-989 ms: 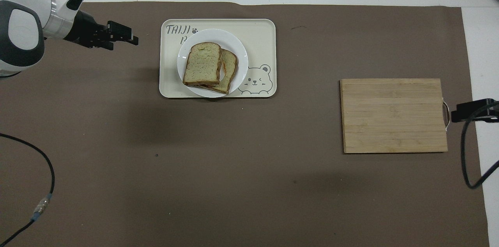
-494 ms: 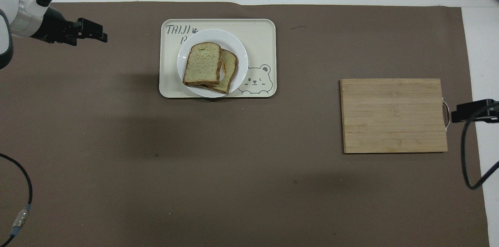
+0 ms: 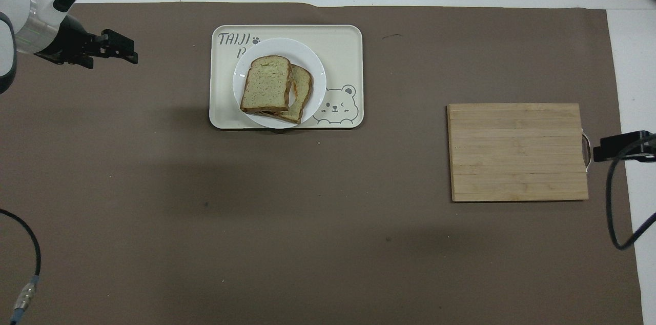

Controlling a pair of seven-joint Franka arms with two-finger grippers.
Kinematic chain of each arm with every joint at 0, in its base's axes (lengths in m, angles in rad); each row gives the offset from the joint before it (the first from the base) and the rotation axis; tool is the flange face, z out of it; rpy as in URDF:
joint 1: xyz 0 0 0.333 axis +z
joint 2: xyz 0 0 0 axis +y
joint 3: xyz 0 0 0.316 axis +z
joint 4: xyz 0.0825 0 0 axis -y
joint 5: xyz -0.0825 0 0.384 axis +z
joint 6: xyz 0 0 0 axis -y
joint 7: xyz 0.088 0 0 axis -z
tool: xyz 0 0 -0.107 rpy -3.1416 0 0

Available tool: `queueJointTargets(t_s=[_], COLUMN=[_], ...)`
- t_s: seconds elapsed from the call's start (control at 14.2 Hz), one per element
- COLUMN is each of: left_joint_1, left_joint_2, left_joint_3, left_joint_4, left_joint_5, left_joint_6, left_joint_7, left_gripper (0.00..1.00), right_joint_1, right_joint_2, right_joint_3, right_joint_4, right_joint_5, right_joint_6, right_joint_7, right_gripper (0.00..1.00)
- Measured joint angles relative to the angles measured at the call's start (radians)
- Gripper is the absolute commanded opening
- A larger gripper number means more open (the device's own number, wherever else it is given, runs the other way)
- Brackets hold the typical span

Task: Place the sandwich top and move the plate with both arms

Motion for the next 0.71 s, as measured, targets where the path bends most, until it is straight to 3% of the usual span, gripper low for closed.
queueJointTargets(t_s=[0.35,0.71], left_joint_1=[-0.046,-0.081], left_joint_2=[-0.138,-0.316], left_joint_3=[0.056,0.083], left_joint_4=[-0.046,-0.16], left_joint_5=[0.003,0.005], left_joint_6=[-0.102,-0.157], left_joint_7=[-0.009,-0.009], left_gripper=[1.0,1.0], right_joint_1=[0.0,0.0], right_joint_2=[0.0,-0.001], right_joint_3=[0.0,0.0], right_joint_4=[-0.001,-0.001], right_joint_5=[0.0,0.0], right_joint_6=[0.0,0.0], right_joint_7=[0.0,0.0], right_gripper=[1.0,1.0])
